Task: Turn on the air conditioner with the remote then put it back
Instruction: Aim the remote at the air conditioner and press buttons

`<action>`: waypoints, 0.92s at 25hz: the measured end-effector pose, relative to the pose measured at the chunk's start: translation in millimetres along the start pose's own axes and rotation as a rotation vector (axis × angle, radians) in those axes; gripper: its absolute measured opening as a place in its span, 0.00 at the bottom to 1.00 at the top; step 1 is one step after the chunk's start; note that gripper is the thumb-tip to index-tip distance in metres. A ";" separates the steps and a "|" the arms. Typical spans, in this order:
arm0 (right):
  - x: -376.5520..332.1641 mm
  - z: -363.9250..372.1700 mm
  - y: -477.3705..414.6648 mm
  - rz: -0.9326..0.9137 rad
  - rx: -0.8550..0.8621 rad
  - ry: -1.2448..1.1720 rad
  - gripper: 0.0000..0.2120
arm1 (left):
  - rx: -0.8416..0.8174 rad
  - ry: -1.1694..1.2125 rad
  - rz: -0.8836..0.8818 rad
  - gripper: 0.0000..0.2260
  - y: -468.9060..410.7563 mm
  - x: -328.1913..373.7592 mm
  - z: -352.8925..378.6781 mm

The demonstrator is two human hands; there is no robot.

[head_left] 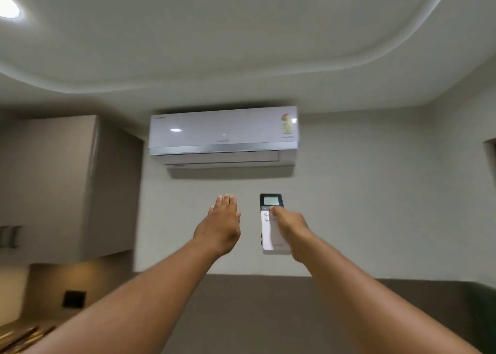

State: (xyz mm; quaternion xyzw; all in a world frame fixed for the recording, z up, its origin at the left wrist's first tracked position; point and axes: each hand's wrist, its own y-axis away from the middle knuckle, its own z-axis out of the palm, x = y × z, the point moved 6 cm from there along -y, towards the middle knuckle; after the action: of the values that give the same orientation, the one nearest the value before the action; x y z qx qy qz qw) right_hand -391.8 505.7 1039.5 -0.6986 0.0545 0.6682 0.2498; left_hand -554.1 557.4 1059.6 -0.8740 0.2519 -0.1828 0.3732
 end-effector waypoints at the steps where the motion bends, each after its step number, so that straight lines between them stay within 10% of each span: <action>1: -2.1 23.2 0.8 -0.002 -0.036 -0.007 0.16 | 0.004 -0.031 -0.026 0.24 2.1 -21.0 -11.0; 23: 5.1 77.5 -32.0 -0.026 -0.023 0.082 0.14 | -0.055 -0.067 -0.048 0.24 -9.8 -49.1 10.6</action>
State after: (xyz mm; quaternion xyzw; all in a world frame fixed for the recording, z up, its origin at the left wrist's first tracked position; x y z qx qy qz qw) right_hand -448.5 567.6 1044.8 -0.7289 0.0481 0.6363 0.2479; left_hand -585.3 597.5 1053.5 -0.8954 0.2233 -0.1552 0.3527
